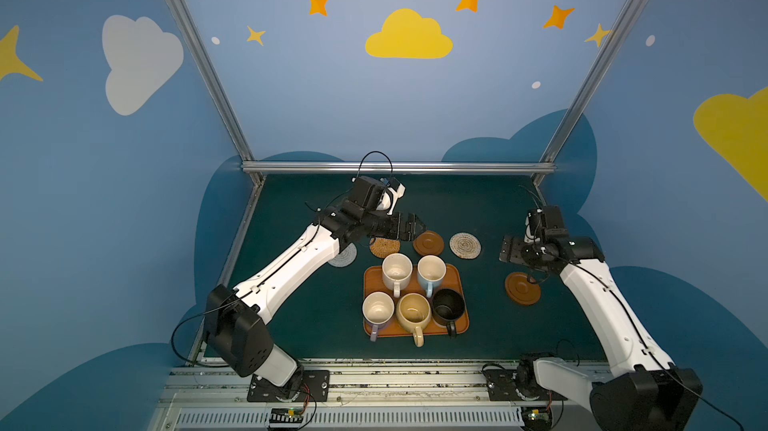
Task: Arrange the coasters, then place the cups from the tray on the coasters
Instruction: 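Lift right gripper and move it over the second brown wooden coaster, then push second brown coaster toward the zigzag coaster with right gripper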
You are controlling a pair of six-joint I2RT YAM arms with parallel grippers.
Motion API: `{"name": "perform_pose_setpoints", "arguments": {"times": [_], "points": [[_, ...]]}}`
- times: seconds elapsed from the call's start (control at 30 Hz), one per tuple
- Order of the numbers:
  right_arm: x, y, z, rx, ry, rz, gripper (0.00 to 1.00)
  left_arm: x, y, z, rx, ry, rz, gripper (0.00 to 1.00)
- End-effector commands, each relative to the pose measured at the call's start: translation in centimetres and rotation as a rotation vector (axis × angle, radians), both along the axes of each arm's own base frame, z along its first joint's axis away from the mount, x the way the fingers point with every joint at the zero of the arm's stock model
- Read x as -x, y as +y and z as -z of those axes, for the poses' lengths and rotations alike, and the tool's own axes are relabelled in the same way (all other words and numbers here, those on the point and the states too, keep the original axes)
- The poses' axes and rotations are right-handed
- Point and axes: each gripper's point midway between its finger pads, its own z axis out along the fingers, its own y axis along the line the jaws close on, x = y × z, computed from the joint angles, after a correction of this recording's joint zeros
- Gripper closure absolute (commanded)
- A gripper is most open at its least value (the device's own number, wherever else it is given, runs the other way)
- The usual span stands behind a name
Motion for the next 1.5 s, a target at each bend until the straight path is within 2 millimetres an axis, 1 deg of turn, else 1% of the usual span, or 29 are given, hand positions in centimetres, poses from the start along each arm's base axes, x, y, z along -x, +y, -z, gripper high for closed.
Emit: {"name": "perform_pose_setpoints", "arguments": {"times": [0.0, 0.03, 0.1, 0.17, 0.27, 0.33, 0.47, 0.57, 0.63, 0.67, 0.77, 0.8, 0.87, 0.97, 1.03, 1.23, 1.37, 1.47], "points": [[-0.2, 0.9, 1.0, -0.155, 0.02, 0.034, 0.04, 1.3, -0.1, -0.6, 0.015, -0.007, 0.052, 0.0], [-0.1, 0.8, 1.6, -0.166, 0.037, 0.043, 0.04, 1.5, -0.2, -0.6, 0.02, -0.001, 0.063, 0.0], [0.2, -0.3, 3.0, -0.15, 0.067, 0.093, 0.04, 2.2, -0.4, -0.5, 0.024, 0.021, 0.085, 0.0], [0.4, -0.9, 4.3, -0.167, 0.092, 0.128, 0.05, 2.9, -0.2, 0.2, 0.027, 0.057, 0.088, 0.0], [0.8, -2.0, 6.0, -0.184, 0.114, 0.185, 0.09, 4.0, -0.5, 1.0, 0.065, 0.12, 0.104, 0.0], [0.9, -2.7, 6.9, -0.21, 0.112, 0.234, 0.1, 4.3, -0.5, 1.5, 0.072, 0.133, 0.097, 0.0], [1.6, -3.9, 8.8, -0.281, 0.157, 0.345, 0.11, 4.4, 0.0, 1.5, 0.079, 0.117, 0.072, 0.0], [2.7, -4.9, 10.4, -0.311, 0.206, 0.42, 0.18, 4.8, -0.3, 0.8, 0.081, 0.097, 0.106, 0.0], [3.1, -5.4, 11.3, -0.36, 0.222, 0.462, 0.28, 4.9, 0.1, 0.9, 0.046, 0.097, 0.106, 0.0], [3.4, -5.9, 11.6, -0.37, 0.241, 0.483, 0.31, 4.8, 0.3, 1.0, 0.034, 0.096, 0.1, 0.0], [4.0, -6.7, 12.6, -0.386, 0.324, 0.527, 0.36, 4.7, 0.1, 1.0, 0.022, 0.099, 0.104, 0.0], [4.2, -6.9, 13.0, -0.393, 0.359, 0.545, 0.36, 4.6, 0.0, 0.9, 0.028, 0.101, 0.108, 0.0], [4.5, -6.9, 13.9, -0.443, 0.444, 0.558, 0.37, 4.4, -0.4, 0.8, 0.041, 0.104, 0.115, 0.0], [4.1, -6.1, 15.6, -0.52, 0.49, 0.569, 0.44, 4.1, -0.6, 0.9, 0.043, 0.113, 0.116, 0.0], [4.1, -6.2, 16.2, -0.504, 0.484, 0.574, 0.45, 4.2, -0.6, 1.1, 0.036, 0.115, 0.117, 0.0], [4.5, -7.0, 16.8, -0.447, 0.512, 0.571, 0.49, 4.1, -0.4, 1.5, 0.029, 0.106, 0.103, 0.0], [4.5, -6.8, 17.2, -0.451, 0.524, 0.575, 0.54, 4.0, -0.5, 1.6, 0.034, 0.108, 0.108, 0.0], [3.9, -6.6, 17.3, -0.452, 0.521, 0.573, 0.59, 3.8, -0.5, 1.7, 0.033, 0.105, 0.101, 0.0]]}}
